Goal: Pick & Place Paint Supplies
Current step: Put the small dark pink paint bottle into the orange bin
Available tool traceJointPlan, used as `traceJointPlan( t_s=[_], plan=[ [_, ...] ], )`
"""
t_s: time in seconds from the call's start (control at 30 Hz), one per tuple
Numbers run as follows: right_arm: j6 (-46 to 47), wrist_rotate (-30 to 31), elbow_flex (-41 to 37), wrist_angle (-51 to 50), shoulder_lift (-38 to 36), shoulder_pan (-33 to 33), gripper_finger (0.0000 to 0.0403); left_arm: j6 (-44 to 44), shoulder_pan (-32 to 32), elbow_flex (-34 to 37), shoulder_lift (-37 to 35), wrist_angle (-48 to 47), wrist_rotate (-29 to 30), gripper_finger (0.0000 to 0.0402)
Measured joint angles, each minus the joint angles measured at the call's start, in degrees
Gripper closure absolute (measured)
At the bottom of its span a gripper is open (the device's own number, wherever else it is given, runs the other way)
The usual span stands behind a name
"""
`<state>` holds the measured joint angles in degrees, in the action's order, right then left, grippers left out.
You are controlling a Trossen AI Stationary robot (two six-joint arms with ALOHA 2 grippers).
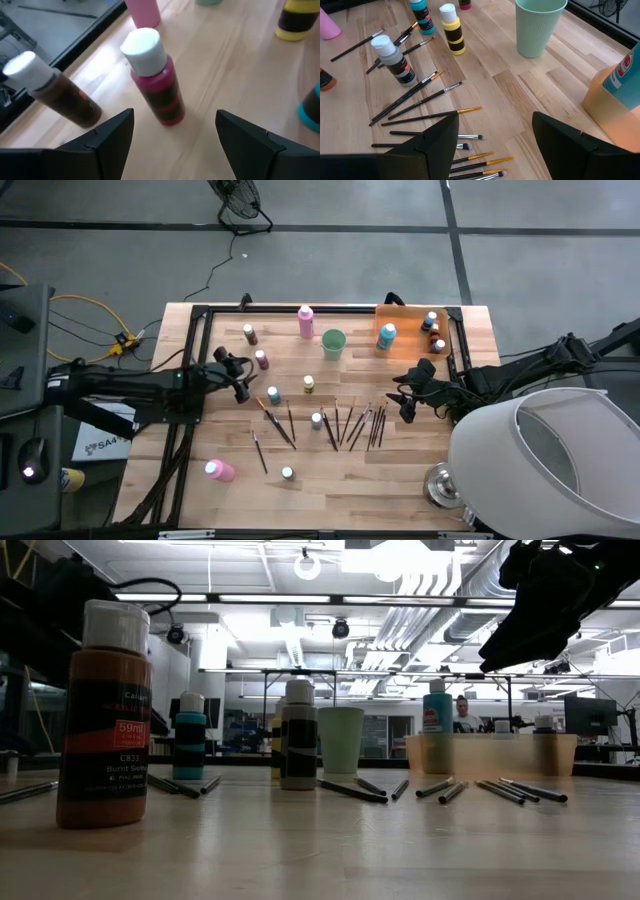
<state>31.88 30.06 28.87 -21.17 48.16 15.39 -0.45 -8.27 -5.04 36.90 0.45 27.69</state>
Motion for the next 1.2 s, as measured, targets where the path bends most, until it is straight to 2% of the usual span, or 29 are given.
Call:
traceJointPlan(
  t_s=[0.23,0.43,0.63,1.2],
  plan=[
    [0.0,0.0,0.0,0.0,0.0,0.0,0.0157,-0.3,0.0,-0.1,12.0,10.8,2.6,0.0126],
    [0.0,0.0,0.0,0.0,0.0,0.0,0.0157,-4.1,0.0,-0.2,21.2,17.3,4.4,0.0126],
    [-0.2,0.0,0.0,0.0,0.0,0.0,0.0157,-5.9,0.0,-0.2,29.5,27.9,5.7,0.0126],
    [-0.2,0.0,0.0,0.0,0.0,0.0,0.0157,-12.1,0.0,-0.2,47.9,46.0,8.9,0.0126]
  ],
)
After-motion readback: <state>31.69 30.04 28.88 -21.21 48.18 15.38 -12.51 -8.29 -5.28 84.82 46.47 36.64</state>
